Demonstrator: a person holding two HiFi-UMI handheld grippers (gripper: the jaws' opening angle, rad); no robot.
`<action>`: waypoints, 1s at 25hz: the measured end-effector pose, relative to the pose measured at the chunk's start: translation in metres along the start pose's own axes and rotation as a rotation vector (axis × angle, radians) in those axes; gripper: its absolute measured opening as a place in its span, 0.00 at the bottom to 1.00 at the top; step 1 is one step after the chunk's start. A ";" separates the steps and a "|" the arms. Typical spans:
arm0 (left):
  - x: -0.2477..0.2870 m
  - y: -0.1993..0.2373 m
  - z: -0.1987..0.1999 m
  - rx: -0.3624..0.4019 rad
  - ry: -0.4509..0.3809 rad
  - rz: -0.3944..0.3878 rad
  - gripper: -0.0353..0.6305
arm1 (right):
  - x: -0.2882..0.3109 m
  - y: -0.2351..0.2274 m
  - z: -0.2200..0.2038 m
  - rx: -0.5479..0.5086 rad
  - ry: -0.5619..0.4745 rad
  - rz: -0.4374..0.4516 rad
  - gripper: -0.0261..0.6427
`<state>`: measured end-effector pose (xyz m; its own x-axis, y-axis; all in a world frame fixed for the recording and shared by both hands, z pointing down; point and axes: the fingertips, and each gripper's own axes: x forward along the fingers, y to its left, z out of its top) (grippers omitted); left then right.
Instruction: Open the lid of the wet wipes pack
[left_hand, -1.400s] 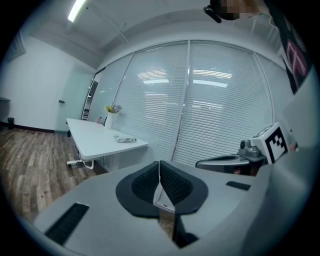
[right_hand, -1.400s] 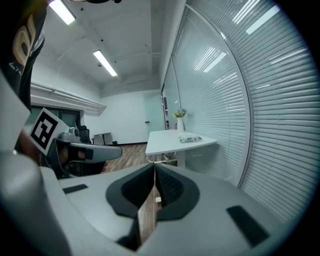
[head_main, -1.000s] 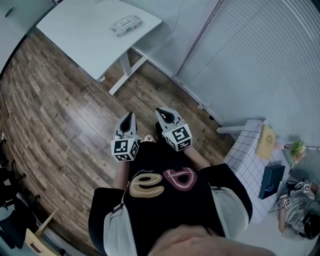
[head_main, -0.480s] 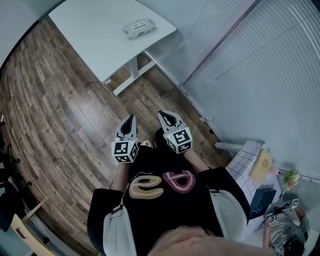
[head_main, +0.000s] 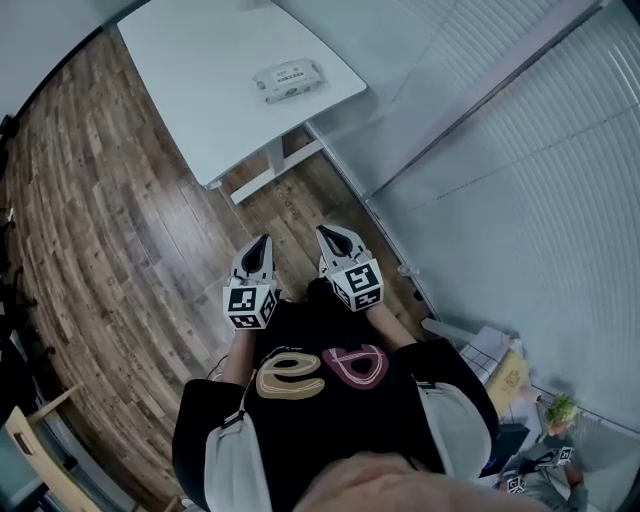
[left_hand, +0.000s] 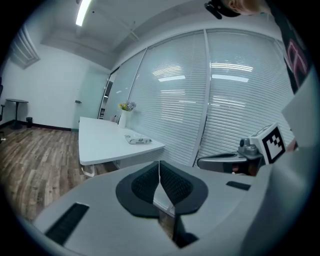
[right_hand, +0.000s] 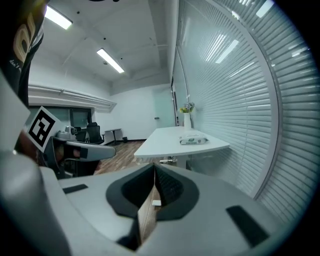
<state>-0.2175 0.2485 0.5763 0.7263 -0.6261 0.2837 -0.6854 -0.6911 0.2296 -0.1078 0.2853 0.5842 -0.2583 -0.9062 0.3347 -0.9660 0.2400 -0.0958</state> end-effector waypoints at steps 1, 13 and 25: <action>0.009 -0.003 0.003 0.002 -0.001 0.001 0.08 | 0.002 -0.009 0.003 -0.003 -0.004 0.005 0.06; 0.103 -0.045 0.026 -0.003 -0.028 0.032 0.08 | 0.021 -0.108 0.025 -0.042 -0.021 0.066 0.06; 0.148 -0.064 0.026 -0.043 -0.013 0.071 0.08 | 0.025 -0.163 0.020 -0.030 -0.001 0.093 0.06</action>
<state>-0.0643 0.1909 0.5794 0.6763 -0.6777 0.2886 -0.7365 -0.6288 0.2495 0.0435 0.2169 0.5889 -0.3467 -0.8798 0.3251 -0.9377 0.3331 -0.0986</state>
